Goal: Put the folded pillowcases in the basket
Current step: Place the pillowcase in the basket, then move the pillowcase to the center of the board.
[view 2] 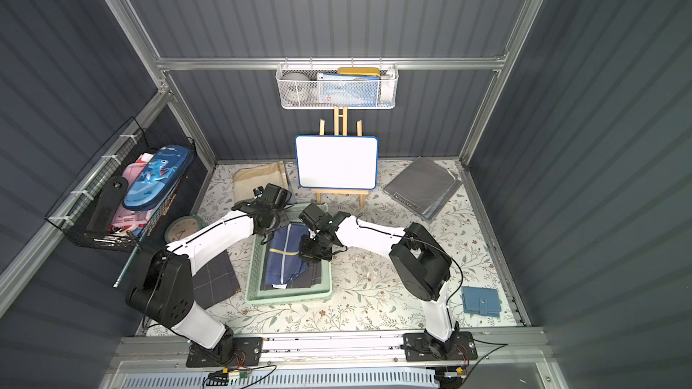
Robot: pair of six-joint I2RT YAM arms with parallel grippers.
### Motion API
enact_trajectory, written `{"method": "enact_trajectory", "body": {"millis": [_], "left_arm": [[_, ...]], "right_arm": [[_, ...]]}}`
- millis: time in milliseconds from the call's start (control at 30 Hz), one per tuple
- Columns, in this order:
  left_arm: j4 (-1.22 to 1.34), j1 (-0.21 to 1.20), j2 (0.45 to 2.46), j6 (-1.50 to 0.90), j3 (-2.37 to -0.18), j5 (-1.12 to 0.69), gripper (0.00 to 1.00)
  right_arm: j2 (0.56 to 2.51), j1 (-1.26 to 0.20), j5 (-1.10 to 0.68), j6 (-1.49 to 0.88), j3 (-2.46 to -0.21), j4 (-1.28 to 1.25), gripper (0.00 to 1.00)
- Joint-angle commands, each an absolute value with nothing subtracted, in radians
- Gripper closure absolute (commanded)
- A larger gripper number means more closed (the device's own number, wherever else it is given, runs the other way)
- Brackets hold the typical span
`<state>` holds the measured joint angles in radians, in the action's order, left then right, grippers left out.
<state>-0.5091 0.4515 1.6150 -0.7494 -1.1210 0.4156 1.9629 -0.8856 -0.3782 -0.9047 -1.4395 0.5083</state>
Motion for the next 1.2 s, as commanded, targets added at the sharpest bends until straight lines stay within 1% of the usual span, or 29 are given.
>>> {"method": "enact_trajectory", "body": {"millis": [0,33,67,100,133,167,200,267,300,400,433,533,600,667,733,800,867,933,967,1000,1033,1067,1100,1133,1167], "left_arm": [[-0.495,0.444,1.612,-0.73,-1.102,0.419,1.0],[-0.495,0.445,1.615,-0.73,-1.098,0.424,1.0],[-0.497,0.443,1.62,-0.73,-1.094,0.43,0.99],[-0.499,0.441,1.627,-0.736,-1.095,0.436,0.82],[-0.501,0.439,1.63,-0.737,-1.097,0.436,0.73],[-0.502,0.44,1.632,-0.737,-1.101,0.433,0.64],[-0.501,0.44,1.63,-0.738,-1.104,0.433,0.56],[-0.505,0.44,1.618,-0.741,-1.117,0.437,0.48],[-0.51,0.439,1.61,-0.745,-1.127,0.445,0.43],[-0.518,0.44,1.589,-0.733,-1.158,0.449,0.36],[-0.522,0.44,1.585,-0.731,-1.165,0.452,0.36],[-0.547,0.44,1.579,-0.737,-1.195,0.467,0.35],[-0.538,0.442,1.564,-0.734,-1.208,0.464,0.35],[-0.496,0.443,1.533,-0.714,-1.205,0.417,0.37],[-0.425,0.46,1.475,-0.669,-1.178,0.354,0.39],[-0.295,0.499,1.394,-0.631,-1.124,0.269,0.4],[-0.163,0.537,1.332,-0.613,-1.073,0.169,0.42],[-0.065,0.595,1.312,-0.612,-1.056,0.111,0.47],[-0.038,0.635,1.316,-0.618,-1.063,0.123,0.51],[-0.014,0.668,1.328,-0.62,-1.072,0.132,0.59],[0.007,0.698,1.339,-0.621,-1.08,0.136,0.69],[0.035,0.728,1.353,-0.622,-1.084,0.147,0.82],[0.063,0.758,1.366,-0.622,-1.086,0.159,0.93],[0.083,0.776,1.379,-0.619,-1.088,0.159,1.0],[0.099,0.793,1.395,-0.617,-1.089,0.16,1.0]], "right_arm": [[1.968,-0.884,-0.379,-0.912,-1.435,0.498,1.0],[1.973,-0.884,-0.38,-0.91,-1.435,0.506,1.0],[1.977,-0.883,-0.388,-0.907,-1.436,0.516,0.95],[1.976,-0.885,-0.394,-0.905,-1.434,0.525,0.81],[1.975,-0.885,-0.392,-0.901,-1.434,0.535,0.71],[1.966,-0.889,-0.384,-0.896,-1.431,0.546,0.64],[1.95,-0.89,-0.366,-0.89,-1.423,0.56,0.59],[1.915,-0.89,-0.331,-0.879,-1.408,0.578,0.53],[1.895,-0.891,-0.306,-0.868,-1.405,0.599,0.49],[1.84,-0.89,-0.258,-0.833,-1.406,0.668,0.44],[1.824,-0.891,-0.211,-0.823,-1.408,0.689,0.44],[1.755,-0.893,-0.165,-0.81,-1.385,0.734,0.45],[1.691,-0.887,-0.066,-0.804,-1.356,0.755,0.48],[1.634,-0.838,0.024,-0.781,-1.335,0.803,0.49],[1.572,-0.714,0.03,-0.759,-1.286,0.807,0.51],[1.513,-0.549,0.002,-0.729,-1.225,0.763,0.5],[1.483,-0.415,0.034,-0.722,-1.194,0.713,0.5],[1.49,-0.301,0.038,-0.732,-1.2,0.666,0.51],[1.504,-0.253,0.047,-0.741,-1.216,0.651,0.53],[1.527,-0.214,0.056,-0.742,-1.237,0.632,0.55],[1.552,-0.184,0.069,-0.733,-1.26,0.622,0.62],[1.59,-0.149,0.083,-0.732,-1.294,0.621,0.77],[1.636,-0.114,0.086,-0.733,-1.327,0.618,0.95],[1.678,-0.085,0.083,-0.736,-1.359,0.616,1.0],[1.724,-0.058,0.067,-0.736,-1.396,0.617,1.0]]}}
